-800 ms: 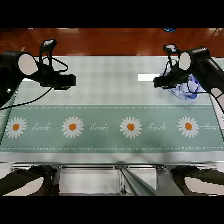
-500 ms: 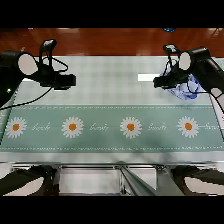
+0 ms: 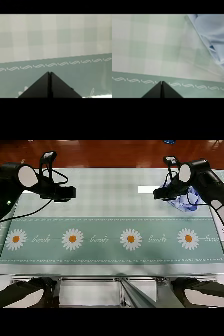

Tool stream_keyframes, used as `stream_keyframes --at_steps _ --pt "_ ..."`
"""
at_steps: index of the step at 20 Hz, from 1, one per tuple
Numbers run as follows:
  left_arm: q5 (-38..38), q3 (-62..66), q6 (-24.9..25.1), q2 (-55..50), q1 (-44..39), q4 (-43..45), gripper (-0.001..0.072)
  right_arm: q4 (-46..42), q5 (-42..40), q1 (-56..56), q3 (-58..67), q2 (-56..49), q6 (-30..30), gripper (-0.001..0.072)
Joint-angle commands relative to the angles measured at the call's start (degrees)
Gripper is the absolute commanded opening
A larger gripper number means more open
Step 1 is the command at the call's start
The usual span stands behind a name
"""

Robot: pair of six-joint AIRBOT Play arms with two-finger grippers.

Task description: Fold the shirts.

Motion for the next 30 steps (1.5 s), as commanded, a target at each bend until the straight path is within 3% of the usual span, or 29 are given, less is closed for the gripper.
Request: stream_keyframes --at_steps 1,4,5,6,7,8,11,15,16,19,22,27,28,30 --pt "0.02 0.0 0.0 -0.04 -0.04 0.02 0.002 0.22 -0.26 0.02 0.02 -0.02 0.09 0.0024" --pt "2.1 -0.02 0.04 -0.15 -0.04 0.09 0.0021 -1.05 -5.31 0.02 0.02 -0.02 -0.11 0.0026" --pt "3.76 -0.07 0.0 -0.46 0.02 0.7 0.0064 -2.93 -8.41 0.02 0.02 -0.02 0.17 0.0085" --pt "4.31 -0.07 0.0 -0.9 0.0 1.66 0.0272 -5.11 -11.67 0.02 0.02 -0.02 0.66 0.0303" --pt "4.44 -0.17 -0.04 -1.55 0.0 3.23 0.0503 -7.74 -15.13 0.02 0.02 -0.04 0.66 0.0417" --pt "2.62 -0.17 0.04 -2.4 0.11 5.7 0.051 -11.56 -18.38 -0.37 0.02 -0.07 2.43 0.0418" --pt "-7.13 -0.96 0.94 -3.52 2.49 11.61 0.0509 -22.12 -23.58 -5.86 0.09 -0.07 11.91 0.0418" --pt "-7.04 -8.11 0.2 1.31 7.85 10.36 0.0509 -19.08 -19.65 -20.22 0.07 -0.15 12.04 0.0417" --pt "-5.73 -10.67 0.2 3.17 8.39 8.83 0.0509 -15.52 -17.99 -24.06 0.07 -0.33 10.73 0.0415" --pt "0.31 -18.14 0.15 8.26 8.09 2.95 0.0509 0.04 -15.58 -31.71 0.07 -3.32 -1.22 0.0414" --pt "4.44 -21.29 0.2 9.14 8.11 -2.32 0.0509 6.4 -17.2 -33.27 0.09 -9.18 -5.53 0.0414" --pt "8.0 -21.68 -0.63 9.03 8.09 -3.74 0.0509 21.7 -22.53 -30.38 0.09 -17.22 -10.73 0.0412" --pt "8.02 -21.68 -0.63 9.05 8.09 -3.76 0.0509 24.22 -22.38 -29.51 0.09 -17.99 -12.48 0.0364" --pt "7.82 -21.59 -0.22 9.07 8.2 -3.8 0.0509 28.06 -21.18 -27.74 0.28 -17.88 -17.33 0.0027"
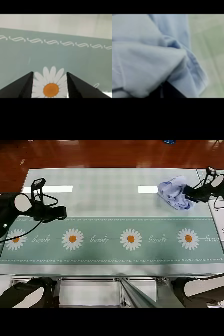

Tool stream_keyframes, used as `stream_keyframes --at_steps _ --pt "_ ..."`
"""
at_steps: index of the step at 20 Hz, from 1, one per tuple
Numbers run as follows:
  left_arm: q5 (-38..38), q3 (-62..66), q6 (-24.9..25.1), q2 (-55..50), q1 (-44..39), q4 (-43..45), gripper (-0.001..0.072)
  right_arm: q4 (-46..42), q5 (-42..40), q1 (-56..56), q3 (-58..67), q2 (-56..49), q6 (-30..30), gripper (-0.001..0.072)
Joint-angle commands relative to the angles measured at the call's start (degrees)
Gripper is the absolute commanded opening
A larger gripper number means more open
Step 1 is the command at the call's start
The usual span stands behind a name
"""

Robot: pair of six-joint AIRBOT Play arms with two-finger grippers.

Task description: Fold the shirts.

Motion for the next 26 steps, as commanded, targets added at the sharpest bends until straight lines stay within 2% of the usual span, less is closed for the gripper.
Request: stream_keyframes --at_steps 1,4,9,15,20,26 --pt "-0.5 0.33 1.22 0.37 0.5 0.2 0.0509 10.05 1.33 2.27 1.07 -1.18 -8.24 0.0024" --pt "-7.52 4.13 1.27 3.5 4.28 5.99 0.0509 9.92 7.21 2.71 7.48 2.75 -9.25 0.0023" --pt "-8.44 4.15 1.22 19.06 10.1 6.73 0.0509 10.43 9.9 4.28 18.71 15.26 -9.88 0.0023" --pt "-8.46 -5.38 1.27 33.86 10.08 -3.28 0.0509 10.43 8.26 11.87 27.54 28.72 -10.27 0.0023" --pt "-8.22 -12.57 2.23 36.33 10.08 -8.98 0.0509 10.49 8.46 18.8 36.22 32.06 -9.77 0.0023" --pt "-7.3 -14.29 2.54 36.33 10.08 -9.14 0.0509 10.38 7.74 31.15 38.8 33.68 -9.84 0.0023"
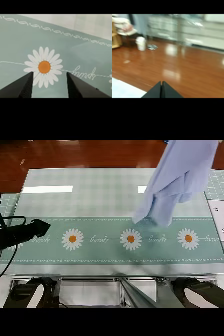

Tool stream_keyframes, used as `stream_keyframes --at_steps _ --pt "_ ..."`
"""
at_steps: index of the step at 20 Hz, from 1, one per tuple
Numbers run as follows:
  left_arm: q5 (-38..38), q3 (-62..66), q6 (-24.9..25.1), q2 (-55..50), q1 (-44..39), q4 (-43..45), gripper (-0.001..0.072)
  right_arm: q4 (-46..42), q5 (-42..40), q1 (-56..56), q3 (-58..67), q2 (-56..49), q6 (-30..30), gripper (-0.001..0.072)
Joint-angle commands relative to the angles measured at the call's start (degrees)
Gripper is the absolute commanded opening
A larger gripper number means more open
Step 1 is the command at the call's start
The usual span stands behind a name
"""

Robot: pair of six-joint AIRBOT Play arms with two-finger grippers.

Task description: Fold the shirts.

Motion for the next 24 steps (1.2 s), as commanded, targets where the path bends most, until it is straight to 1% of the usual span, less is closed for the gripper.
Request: stream_keyframes --at_steps 1,6,9,12,14,17,18,20,23,24 --pt "0.68 -0.87 0.26 0.28 0.02 -0.83 0.0509 -0.11 -0.37 7.91 1.14 0.66 0.11 0.0023" --pt "0.87 -0.87 0.28 0.28 0.02 -0.83 0.0509 -1.2 -1.53 21.27 1.11 -0.48 0.17 0.0023" --pt "0.98 -0.87 0.81 0.28 0.04 -0.81 0.0509 -1.16 2.08 27.56 0.94 -3.13 1.51 0.0023" --pt "1.38 -0.85 3.06 0.28 0.04 -0.55 0.0509 -1.2 5.01 30.56 -4.15 -5.81 4.5 0.0023" --pt "1.16 -0.85 3.04 0.28 0.04 -0.61 0.0509 -1.97 6.58 30.58 -9.57 -6.97 6.4 0.0023" --pt "1.03 -0.85 3.04 0.28 0.04 -0.61 0.0509 -6.01 7.45 30.56 -21.31 -7.04 9.81 0.0023" --pt "0.94 -0.85 3.06 0.28 0.04 -0.63 0.0509 -6.12 7.3 30.56 -26.25 -7.04 10.62 0.0023" --pt "0.26 -0.85 3.04 0.28 0.04 -1.14 0.0509 -5.97 4.94 30.58 -36.46 -7.04 11.69 0.0023" --pt "-1.33 -0.87 3.37 0.28 -0.09 -4.92 0.0509 -5.51 -1.11 30.58 -51.45 -7.04 16.41 0.0024" --pt "-1.07 -0.87 4.46 0.2 -0.26 -4.85 0.0509 -5.55 -2.82 30.56 -55.25 -7.04 17.86 0.0058"
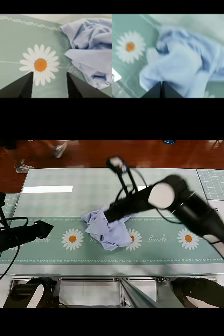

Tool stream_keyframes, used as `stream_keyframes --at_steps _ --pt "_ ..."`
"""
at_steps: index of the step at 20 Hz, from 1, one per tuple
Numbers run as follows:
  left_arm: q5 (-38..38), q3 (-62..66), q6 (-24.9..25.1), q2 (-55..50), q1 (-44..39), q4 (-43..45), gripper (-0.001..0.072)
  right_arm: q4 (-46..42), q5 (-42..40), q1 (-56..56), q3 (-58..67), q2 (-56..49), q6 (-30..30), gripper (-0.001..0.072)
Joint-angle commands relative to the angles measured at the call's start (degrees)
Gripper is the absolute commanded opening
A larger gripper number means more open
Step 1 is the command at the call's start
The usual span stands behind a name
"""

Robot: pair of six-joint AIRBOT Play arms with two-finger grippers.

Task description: Fold the shirts.

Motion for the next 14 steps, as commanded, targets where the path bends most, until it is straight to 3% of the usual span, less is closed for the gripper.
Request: stream_keyframes --at_steps 1,2,5,8,12,14 --pt "-0.33 -0.02 2.19 -0.35 -0.2 -1.97 0.0509 -0.28 -5.88 -0.26 -14.82 -0.07 5.7 0.0249" --pt "-0.22 0.0 2.36 -0.74 -0.17 -1.99 0.0509 -0.26 -5.11 -1.33 -15.58 -0.07 5.53 0.0415" --pt "-0.13 0.04 2.43 -3.32 -0.15 -6.23 0.0508 0.85 -3.87 -9.57 -15.23 4.15 3.28 0.0409" --pt "0.07 0.04 6.34 -9.94 -0.13 -11.39 0.0508 0.76 -4.37 -22.71 -16.87 11.5 2.86 0.0408" --pt "2.67 0.04 7.43 -22.64 -0.13 -12.24 0.0508 4.59 -4.5 -41.22 -29.46 20.94 2.12 0.0408" --pt "5.07 0.04 9.86 -30.32 -0.13 -18.4 0.0508 12.28 -4.11 -46.66 -38.66 24.68 -2.89 0.0408"
